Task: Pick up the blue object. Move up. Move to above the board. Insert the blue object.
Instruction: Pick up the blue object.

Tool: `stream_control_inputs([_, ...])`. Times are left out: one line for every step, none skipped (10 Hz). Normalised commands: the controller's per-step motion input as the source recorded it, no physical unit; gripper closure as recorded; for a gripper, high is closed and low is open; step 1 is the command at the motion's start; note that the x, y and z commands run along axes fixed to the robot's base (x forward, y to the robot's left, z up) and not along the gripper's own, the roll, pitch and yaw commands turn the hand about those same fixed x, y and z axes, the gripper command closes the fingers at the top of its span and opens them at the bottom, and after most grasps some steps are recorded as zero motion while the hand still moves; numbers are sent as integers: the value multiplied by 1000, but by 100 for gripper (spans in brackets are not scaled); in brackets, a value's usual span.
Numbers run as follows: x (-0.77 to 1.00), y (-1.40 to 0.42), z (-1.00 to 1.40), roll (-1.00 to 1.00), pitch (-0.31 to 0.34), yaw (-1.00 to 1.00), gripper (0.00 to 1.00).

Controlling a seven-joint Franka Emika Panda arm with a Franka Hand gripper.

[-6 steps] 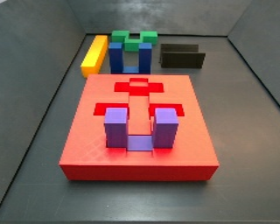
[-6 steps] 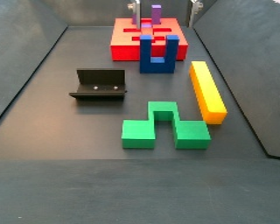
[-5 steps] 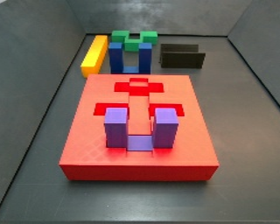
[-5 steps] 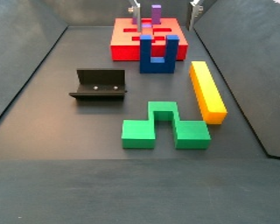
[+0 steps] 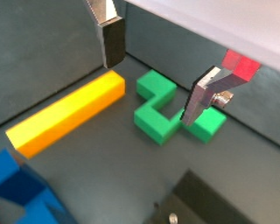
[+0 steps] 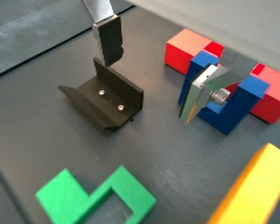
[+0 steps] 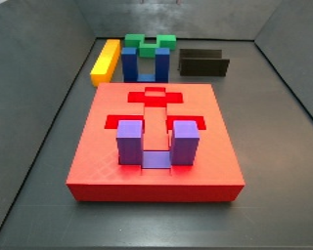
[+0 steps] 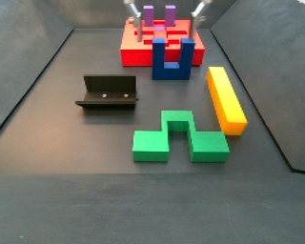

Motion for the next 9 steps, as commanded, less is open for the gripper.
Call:
stream_control_inputs([449, -454, -429, 0, -66, -46, 0])
stream_control_inputs([117, -631, -503, -11, -120, 23, 0])
stream_control_inputs([0, -697, -560, 0, -130, 100, 0])
stream_control_inputs([-77, -814, -629, 0, -124, 171, 0])
stream_control_inputs([-537, -669, -554, 0, -123, 71, 0])
stream_control_inputs([-457, -557, -360, 0, -104, 66, 0])
stream_control_inputs([-111, -566, -289, 0, -107, 77, 0])
stream_control_inputs([0, -491, -157, 0, -64, 46, 0])
stream_control_inputs([66, -411, -3, 24, -19, 0, 0])
